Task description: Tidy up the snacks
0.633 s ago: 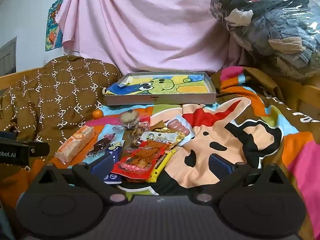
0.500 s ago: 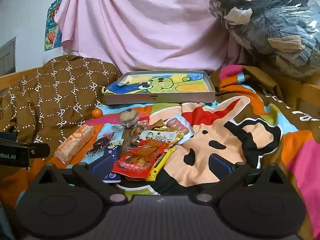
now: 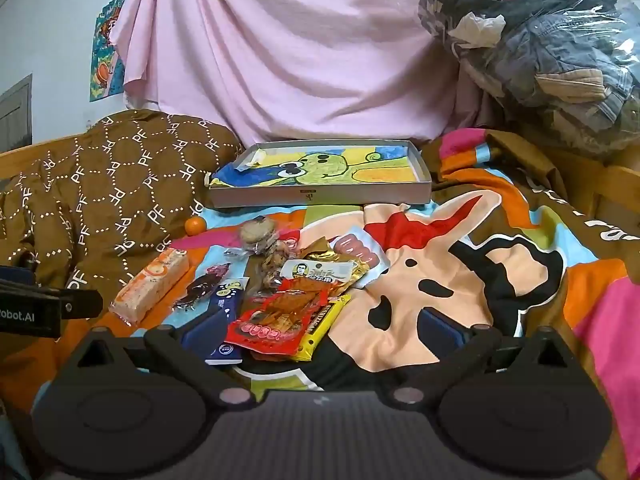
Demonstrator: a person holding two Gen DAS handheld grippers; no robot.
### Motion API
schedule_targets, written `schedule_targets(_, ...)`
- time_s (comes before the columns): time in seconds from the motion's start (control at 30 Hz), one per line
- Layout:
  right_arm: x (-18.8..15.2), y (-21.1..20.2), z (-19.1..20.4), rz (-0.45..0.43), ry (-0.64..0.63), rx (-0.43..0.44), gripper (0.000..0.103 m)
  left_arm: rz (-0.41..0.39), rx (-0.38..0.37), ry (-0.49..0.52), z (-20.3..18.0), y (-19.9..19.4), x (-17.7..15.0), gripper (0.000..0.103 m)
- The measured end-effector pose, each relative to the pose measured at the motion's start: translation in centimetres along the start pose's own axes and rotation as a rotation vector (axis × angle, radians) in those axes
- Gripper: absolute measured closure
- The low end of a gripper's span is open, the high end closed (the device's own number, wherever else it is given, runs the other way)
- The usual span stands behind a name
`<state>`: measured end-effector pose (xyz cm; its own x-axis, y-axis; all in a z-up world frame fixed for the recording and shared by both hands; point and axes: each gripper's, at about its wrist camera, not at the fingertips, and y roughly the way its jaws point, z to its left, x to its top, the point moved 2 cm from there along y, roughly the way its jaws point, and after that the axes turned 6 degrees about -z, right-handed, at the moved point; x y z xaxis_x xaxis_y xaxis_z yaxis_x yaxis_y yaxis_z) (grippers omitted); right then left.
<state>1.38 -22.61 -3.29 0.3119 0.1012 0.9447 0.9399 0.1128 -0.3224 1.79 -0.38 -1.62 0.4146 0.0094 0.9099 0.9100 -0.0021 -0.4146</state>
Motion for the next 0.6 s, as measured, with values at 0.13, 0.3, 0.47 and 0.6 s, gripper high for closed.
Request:
schedule_targets(0.13, 0.03, 0.07, 0.37, 0.001, 0.002, -0.003, 0.0, 0.001, 0.0, 0.0, 0.03, 0.02, 0.05, 0.001)
schedule_targets(0.3, -0.01, 0.06, 0.33, 0.002, 0.003, -0.003, 0.0, 0.002, -0.001, 0.001, 0.02, 0.01, 0.09, 0.001)
schedule_targets(0.47, -0.03, 0.11, 0.32, 0.005, 0.003, -0.002, 0.0, 0.003, -0.001, 0.002, 0.05, 0.01, 0.11, 0.001)
schedule_targets(0.6, -0.06, 0.22, 0.43, 0.006, 0.002, -0.003, 0.0, 0.004, -0.001, 0.002, 0.07, 0.03, 0.1, 0.001)
